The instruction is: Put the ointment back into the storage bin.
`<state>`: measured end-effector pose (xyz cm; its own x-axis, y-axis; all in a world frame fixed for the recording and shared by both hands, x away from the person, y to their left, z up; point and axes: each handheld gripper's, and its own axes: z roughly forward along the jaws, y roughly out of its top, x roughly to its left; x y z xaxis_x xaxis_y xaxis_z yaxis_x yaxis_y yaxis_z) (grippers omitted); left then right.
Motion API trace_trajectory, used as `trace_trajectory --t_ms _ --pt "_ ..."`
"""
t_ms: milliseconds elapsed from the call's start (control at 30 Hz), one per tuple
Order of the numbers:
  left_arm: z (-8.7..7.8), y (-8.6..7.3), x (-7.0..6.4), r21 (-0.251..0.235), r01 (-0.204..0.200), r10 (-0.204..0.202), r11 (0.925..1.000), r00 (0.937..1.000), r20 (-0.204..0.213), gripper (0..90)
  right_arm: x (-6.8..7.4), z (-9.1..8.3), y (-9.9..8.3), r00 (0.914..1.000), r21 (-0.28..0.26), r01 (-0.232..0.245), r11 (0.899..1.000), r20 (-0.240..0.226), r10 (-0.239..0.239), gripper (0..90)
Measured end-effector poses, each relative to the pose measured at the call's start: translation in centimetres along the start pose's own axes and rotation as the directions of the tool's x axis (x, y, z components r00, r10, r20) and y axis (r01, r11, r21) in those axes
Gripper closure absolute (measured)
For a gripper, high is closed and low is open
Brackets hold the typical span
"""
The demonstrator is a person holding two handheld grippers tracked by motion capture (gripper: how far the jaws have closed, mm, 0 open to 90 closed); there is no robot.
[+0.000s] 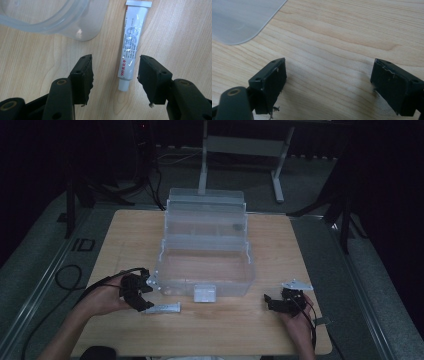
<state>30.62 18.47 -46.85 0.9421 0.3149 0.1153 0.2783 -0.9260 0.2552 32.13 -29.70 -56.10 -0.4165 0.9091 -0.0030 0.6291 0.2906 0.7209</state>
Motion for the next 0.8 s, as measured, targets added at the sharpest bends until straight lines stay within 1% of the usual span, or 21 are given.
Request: trace_trajectory --t_ms 167,433,500,600,733,800 --pt "0.4 0.3 -0.1 0.016 -0.010 0.010 0.9998 0.9999 0.008 46.5 0.0 0.0 0.0 1.0000 0.000 0.000 1.000 0.000 0.000 13.0" --pt "0.9 0.7 0.0 0.032 -0.009 0.008 0.9995 0.9996 0.028 46.0 0.0 0.0 0.0 1.0000 0.000 0.001 1.000 -0.001 -0.001 13.0" --pt "1.0 0.9 0.0 0.041 -0.016 0.015 0.9990 0.9994 0.032 46.4 0.0 0.0 0.0 1.0000 0.000 0.001 1.000 0.000 -0.001 13.0" --pt "1.2 1.1 0.1 0.048 -0.020 0.018 0.9986 0.9987 0.048 48.6 0.0 0.0 0.0 1.0000 0.000 0.001 1.000 0.000 -0.001 13.0" --pt "1.6 1.3 0.2 0.060 -0.016 0.013 0.9980 0.9981 0.060 49.3 0.0 0.0 0.0 1.0000 0.000 0.001 1.000 -0.001 -0.001 13.0" --pt "1.8 1.4 0.2 0.068 -0.021 0.016 0.9974 0.9976 0.068 49.4 0.0 0.0 0.0 1.0000 0.000 0.001 1.000 -0.001 -0.001 13.0"
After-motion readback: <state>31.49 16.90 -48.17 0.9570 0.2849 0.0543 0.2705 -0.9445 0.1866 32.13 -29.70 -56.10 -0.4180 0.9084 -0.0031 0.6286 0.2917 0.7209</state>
